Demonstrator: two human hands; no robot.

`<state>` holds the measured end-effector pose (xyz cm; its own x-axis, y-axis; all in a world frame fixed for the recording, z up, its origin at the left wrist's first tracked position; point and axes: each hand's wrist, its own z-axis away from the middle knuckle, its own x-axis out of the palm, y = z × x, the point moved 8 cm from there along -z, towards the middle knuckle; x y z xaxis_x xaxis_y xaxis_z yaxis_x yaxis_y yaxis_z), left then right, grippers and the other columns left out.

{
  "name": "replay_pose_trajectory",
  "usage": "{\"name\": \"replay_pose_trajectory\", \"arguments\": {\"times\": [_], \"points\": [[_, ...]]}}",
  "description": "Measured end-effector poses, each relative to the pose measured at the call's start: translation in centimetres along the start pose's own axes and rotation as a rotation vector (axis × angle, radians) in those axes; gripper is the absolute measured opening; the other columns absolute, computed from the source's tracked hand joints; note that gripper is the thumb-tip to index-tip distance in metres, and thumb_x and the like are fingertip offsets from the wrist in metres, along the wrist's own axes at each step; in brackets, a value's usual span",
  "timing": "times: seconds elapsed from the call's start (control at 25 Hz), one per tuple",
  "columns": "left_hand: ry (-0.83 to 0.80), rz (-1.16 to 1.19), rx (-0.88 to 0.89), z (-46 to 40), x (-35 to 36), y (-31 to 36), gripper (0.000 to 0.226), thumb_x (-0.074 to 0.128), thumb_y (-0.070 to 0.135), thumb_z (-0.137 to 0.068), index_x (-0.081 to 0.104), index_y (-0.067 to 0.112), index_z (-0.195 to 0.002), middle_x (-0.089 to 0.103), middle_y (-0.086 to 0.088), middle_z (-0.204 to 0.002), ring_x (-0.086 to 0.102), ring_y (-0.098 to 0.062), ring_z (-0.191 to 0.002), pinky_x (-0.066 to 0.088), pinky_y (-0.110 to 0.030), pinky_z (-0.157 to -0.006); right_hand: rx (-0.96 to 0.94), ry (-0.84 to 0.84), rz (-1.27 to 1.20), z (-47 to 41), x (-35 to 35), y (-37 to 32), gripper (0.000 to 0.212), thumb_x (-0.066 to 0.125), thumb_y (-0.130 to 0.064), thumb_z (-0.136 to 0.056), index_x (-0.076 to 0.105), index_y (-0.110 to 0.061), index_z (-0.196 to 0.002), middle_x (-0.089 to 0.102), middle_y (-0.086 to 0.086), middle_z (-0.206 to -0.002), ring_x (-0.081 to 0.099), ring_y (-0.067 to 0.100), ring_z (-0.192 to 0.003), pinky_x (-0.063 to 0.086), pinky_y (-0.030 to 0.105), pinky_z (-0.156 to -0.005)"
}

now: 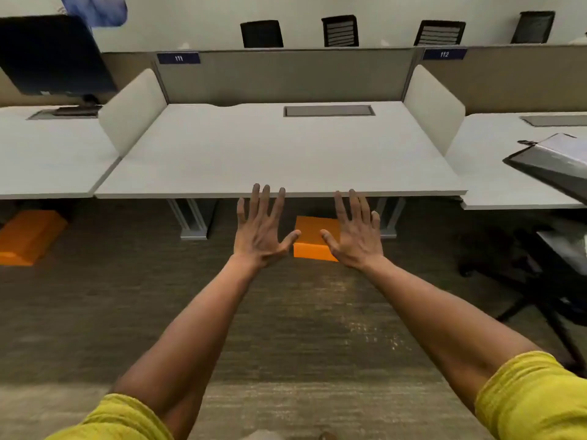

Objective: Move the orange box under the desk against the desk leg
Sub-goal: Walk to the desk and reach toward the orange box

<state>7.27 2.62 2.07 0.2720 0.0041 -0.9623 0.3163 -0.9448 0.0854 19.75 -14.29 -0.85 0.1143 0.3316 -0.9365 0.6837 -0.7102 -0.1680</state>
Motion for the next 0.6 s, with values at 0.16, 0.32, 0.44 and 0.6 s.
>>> {"name": "replay_pose_trajectory", "arguments": {"times": [0.16, 0.32, 0.44, 0.6], "points": [[-0.131, -0.015, -0.079, 0.6, 4.1, -1.6, 0.099, 0.031, 0.078, -0.089, -0.007, 0.023, -0.163, -0.004, -0.015, -0.171, -0.013, -0.033, -0.157, 0.001, -0.061, -0.125, 0.009, -0.133, -0.019, -0.3, 4.6, 0.4, 0.101, 0.044, -0.071, -0.085, -0.012, -0.033, -0.159, -0.003, 0.008, -0.169, 0.002, 0.035, -0.155, 0.019, 0.065, -0.118], [-0.282, 0.027, -0.12, 0.2, 8.7, -4.0, 0.092, 0.037, 0.073, -0.092, 0.012, 0.02, -0.162, 0.023, -0.014, -0.167, 0.005, -0.032, -0.158, 0.009, -0.06, -0.125, -0.003, -0.236, -0.034, -1.4, 9.7, -0.7, 0.104, 0.042, -0.078, -0.083, -0.014, -0.033, -0.159, -0.009, 0.006, -0.17, -0.005, 0.032, -0.156, 0.01, 0.062, -0.119], [-0.35, 0.071, -0.147, -0.4, 12.1, -6.9, 0.087, 0.04, 0.069, -0.092, 0.022, 0.017, -0.16, 0.03, -0.013, -0.164, 0.009, -0.032, -0.158, 0.012, -0.06, -0.125, -0.002, -0.337, -0.028, -2.7, 14.2, -2.6, 0.109, 0.039, -0.084, -0.079, -0.017, -0.033, -0.157, -0.015, 0.005, -0.169, -0.012, 0.03, -0.155, 0.004, 0.058, -0.12], [-0.413, 0.11, -0.171, -3.2, 16.1, -11.5, 0.087, 0.046, 0.065, -0.093, 0.017, 0.019, -0.161, 0.027, -0.014, -0.166, 0.009, -0.033, -0.157, 0.012, -0.059, -0.125, 0.059, -0.423, -0.042, -5.9, 19.2, -5.5, 0.111, 0.038, -0.086, -0.078, -0.016, -0.032, -0.158, -0.015, 0.006, -0.169, -0.013, 0.03, -0.155, 0.006, 0.06, -0.121]]}}
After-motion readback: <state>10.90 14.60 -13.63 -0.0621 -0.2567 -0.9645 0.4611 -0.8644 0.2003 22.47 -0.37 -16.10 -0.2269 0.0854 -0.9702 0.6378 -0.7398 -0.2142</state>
